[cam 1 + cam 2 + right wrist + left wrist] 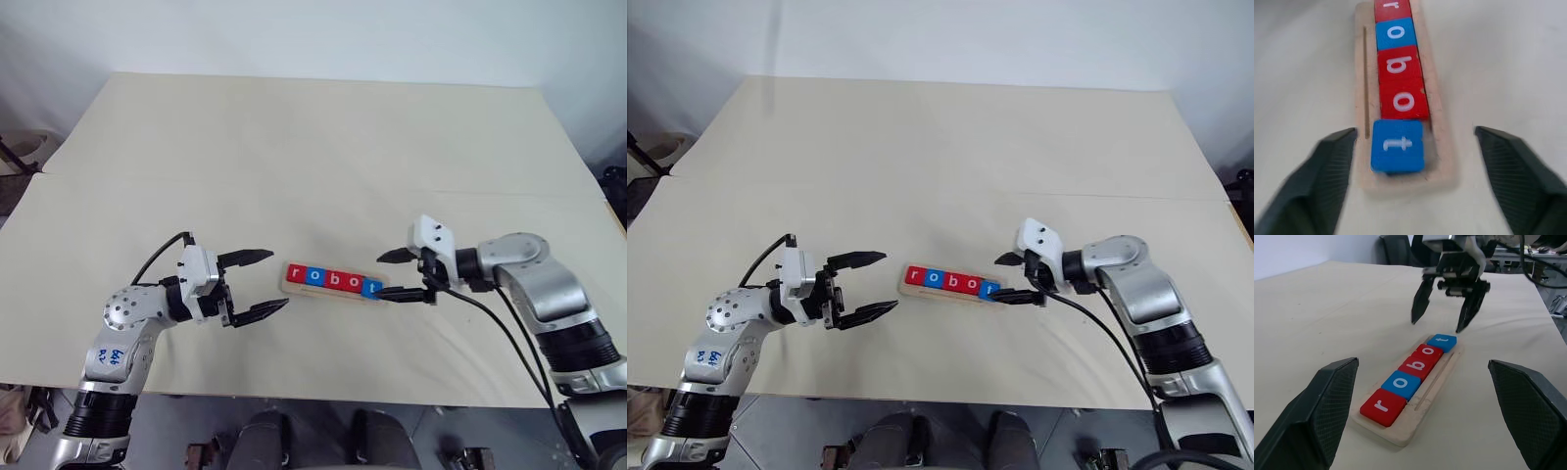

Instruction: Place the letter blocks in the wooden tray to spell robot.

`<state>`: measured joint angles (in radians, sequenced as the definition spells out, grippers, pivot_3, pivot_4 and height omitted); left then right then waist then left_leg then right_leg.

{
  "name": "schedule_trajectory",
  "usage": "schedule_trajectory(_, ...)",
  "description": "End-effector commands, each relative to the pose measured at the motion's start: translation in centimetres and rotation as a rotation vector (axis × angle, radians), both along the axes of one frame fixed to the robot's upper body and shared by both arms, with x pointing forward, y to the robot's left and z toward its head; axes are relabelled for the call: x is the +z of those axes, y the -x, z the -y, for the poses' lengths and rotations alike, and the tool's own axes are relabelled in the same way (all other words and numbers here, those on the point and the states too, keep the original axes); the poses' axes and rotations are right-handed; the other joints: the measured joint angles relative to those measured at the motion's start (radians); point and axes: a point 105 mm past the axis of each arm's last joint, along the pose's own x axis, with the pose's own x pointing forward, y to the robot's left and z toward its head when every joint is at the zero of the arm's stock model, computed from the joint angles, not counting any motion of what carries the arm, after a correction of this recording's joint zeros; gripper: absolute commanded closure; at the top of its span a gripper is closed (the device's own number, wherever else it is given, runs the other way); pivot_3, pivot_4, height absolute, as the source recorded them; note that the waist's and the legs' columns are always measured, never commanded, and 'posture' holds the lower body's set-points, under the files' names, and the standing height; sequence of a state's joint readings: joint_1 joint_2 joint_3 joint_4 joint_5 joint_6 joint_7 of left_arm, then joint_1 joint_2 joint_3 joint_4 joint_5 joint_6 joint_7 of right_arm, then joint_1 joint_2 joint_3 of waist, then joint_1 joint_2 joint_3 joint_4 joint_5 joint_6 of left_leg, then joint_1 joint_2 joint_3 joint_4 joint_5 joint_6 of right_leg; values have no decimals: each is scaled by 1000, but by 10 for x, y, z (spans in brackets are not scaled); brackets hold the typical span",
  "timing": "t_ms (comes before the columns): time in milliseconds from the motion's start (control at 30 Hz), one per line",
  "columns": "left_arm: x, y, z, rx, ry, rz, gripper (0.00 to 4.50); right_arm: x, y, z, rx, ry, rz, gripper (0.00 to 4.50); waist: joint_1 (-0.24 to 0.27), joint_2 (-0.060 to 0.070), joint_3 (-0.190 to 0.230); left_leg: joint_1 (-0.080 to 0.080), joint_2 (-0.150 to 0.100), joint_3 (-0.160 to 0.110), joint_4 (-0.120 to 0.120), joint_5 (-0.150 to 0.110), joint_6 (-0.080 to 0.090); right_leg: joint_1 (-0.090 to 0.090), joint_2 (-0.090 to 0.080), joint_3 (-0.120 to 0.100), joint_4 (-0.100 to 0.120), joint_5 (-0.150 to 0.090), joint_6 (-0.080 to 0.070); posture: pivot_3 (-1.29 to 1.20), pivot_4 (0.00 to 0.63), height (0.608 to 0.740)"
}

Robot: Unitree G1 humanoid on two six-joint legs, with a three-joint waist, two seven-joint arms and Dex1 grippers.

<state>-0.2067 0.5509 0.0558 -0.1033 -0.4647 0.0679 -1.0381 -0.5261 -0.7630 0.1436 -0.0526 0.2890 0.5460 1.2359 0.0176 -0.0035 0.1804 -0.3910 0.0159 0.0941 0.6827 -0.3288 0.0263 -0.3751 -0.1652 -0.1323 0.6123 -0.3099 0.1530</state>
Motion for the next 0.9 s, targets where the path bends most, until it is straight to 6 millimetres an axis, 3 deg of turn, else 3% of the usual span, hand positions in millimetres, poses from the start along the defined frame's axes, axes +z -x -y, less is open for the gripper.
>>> schedule_trajectory(33, 6, 0, 0, -3, 3, 34, 0, 7, 18, -9, 61, -30, 1, 2010, 0, 0, 0, 0, 0, 0, 0, 0, 0, 0, 0, 0, 0, 0, 0, 0, 150, 740)
schedule_trajectory(167, 6, -1, 2, -12, 3, 31, 0, -3, 32, -19, 80, -46, -32, 3381, -1, 0, 0, 0, 0, 0, 0, 0, 0, 0, 0, 0, 1, 0, 0, 0, 150, 740)
schedule_trajectory(267, 6, -1, 3, -19, 3, 30, 0, -13, 28, -22, 38, -30, -21, 4431, -2, 0, 0, 0, 0, 0, 0, 0, 0, 0, 0, 0, 1, 0, 0, 0, 150, 740)
schedule_trajectory(567, 7, -2, 3, -22, -3, 30, 0, -22, 15, -17, -25, -21, -27, 4473, -1, 0, 0, 0, 0, 0, 0, 0, 0, 0, 0, 0, 0, 0, 0, 0, 150, 740)
schedule_trajectory(900, 8, -3, 4, -14, 4, 32, 0, -17, 7, -14, -53, -37, 2, 4473, -3, 0, 0, 0, 0, 0, 0, 0, 0, 0, 0, 0, 1, 0, 0, 0, 150, 740)
